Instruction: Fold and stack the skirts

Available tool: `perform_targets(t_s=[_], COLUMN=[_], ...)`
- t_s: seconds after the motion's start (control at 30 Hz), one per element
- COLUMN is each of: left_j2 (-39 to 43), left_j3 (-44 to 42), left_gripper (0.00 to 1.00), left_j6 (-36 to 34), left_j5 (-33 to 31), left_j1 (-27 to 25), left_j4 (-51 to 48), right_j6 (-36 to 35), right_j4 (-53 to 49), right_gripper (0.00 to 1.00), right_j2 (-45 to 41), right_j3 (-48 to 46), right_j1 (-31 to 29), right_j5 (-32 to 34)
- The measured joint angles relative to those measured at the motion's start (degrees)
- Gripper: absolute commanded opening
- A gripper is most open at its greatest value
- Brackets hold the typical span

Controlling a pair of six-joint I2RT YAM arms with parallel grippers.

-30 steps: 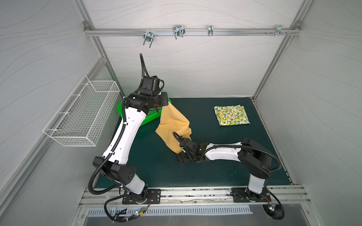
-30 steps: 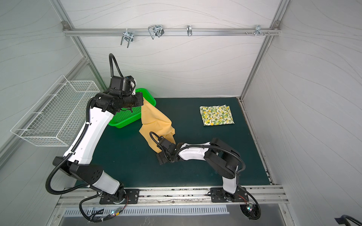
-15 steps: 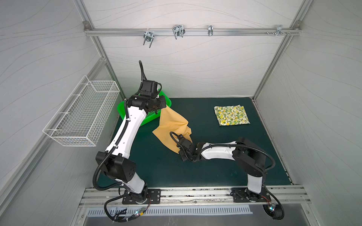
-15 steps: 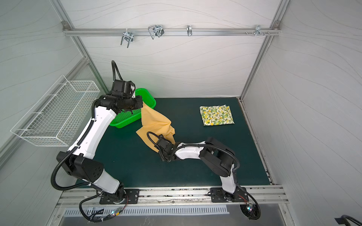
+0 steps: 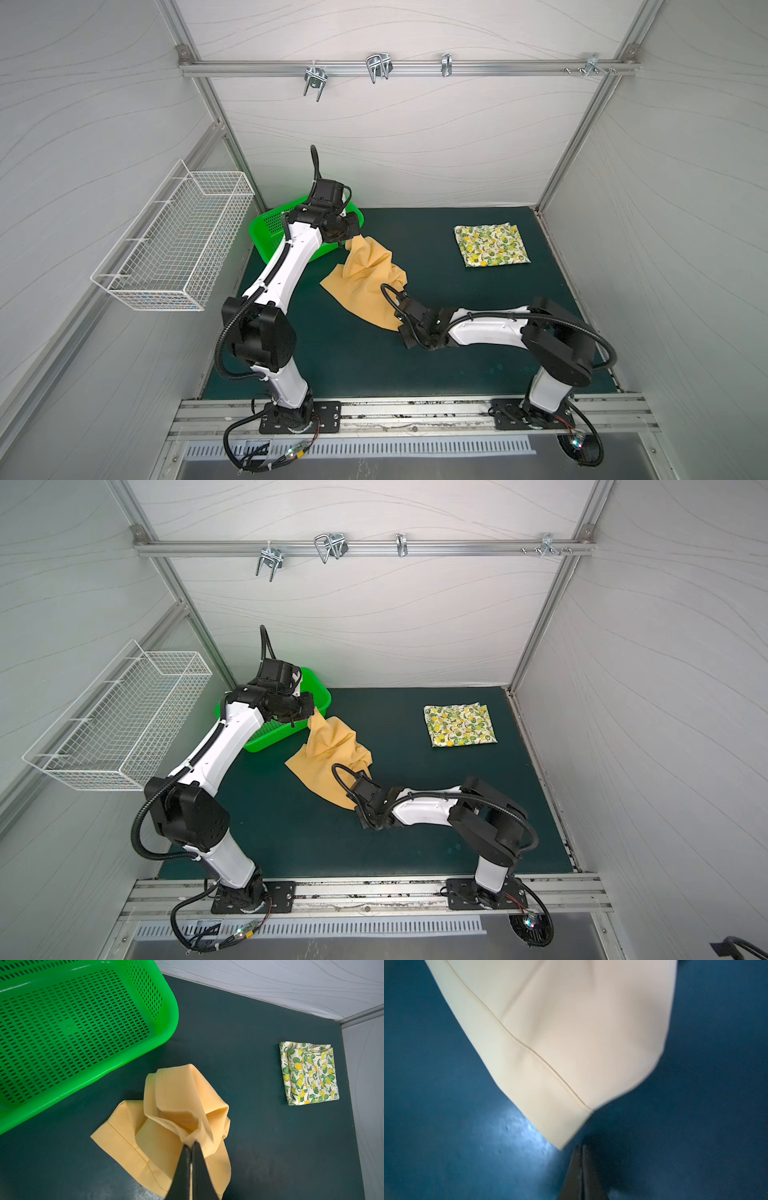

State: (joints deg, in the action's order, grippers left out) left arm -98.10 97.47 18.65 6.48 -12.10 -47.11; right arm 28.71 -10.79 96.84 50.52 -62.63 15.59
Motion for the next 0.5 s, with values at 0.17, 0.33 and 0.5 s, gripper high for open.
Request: perform_targets(t_s=[0.17, 0.33, 0.5], left_j2=[-0.50, -0.50, -0.50], left_j3=[-0.13, -0.13, -0.11], left_gripper=[0.00, 0.00, 0.00], left_j6=[0.26, 0.44, 0.44], left_j5=[0.61, 0.61, 0.55], left_j1=[0.00, 0.00, 0.00], left_j4=[0.22, 0.31, 0.28], right_j6=[0.50, -0.48, -1.86], right_j4=[-3.45, -3.85, -3.98], right_gripper=[0.53, 0.99, 0.99], right_j2=[-6.75, -8.07, -3.45], right_j3=[-3.63, -3.21, 3.26], right_j1=[3.21, 3.85, 0.96], right_j5=[-0.09, -0.61, -1.46])
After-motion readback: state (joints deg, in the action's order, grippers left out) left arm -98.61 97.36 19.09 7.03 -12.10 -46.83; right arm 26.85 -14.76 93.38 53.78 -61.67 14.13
